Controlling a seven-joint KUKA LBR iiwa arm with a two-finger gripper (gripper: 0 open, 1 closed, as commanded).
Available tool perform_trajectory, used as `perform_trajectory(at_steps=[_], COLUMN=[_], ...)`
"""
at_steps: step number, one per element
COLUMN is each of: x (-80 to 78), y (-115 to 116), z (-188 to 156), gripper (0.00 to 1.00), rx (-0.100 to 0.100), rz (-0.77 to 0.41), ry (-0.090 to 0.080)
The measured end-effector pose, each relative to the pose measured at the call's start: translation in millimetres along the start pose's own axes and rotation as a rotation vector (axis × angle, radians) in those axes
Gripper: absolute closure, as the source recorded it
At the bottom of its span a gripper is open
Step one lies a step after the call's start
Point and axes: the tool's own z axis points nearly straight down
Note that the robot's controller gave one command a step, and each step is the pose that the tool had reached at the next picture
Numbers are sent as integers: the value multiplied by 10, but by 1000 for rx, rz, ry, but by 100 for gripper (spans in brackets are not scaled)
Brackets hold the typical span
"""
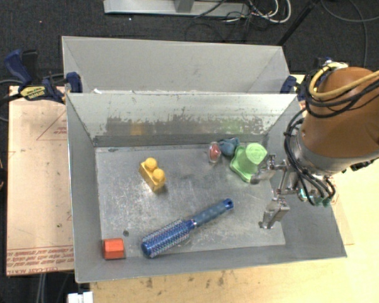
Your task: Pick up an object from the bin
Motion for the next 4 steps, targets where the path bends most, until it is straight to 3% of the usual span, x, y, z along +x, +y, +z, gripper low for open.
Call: perform_trajectory(at_steps=[1, 2, 3, 4], x=[-141, -80, -114, -110], y=[1057, 1456, 1620, 1578], z=[1647, 1381, 1332, 1623], gripper=[0, 0, 0, 0], rx=[1, 0, 1, 2], rz=[-194, -333, -429, -590], ry=[-16, -9, -7, -22])
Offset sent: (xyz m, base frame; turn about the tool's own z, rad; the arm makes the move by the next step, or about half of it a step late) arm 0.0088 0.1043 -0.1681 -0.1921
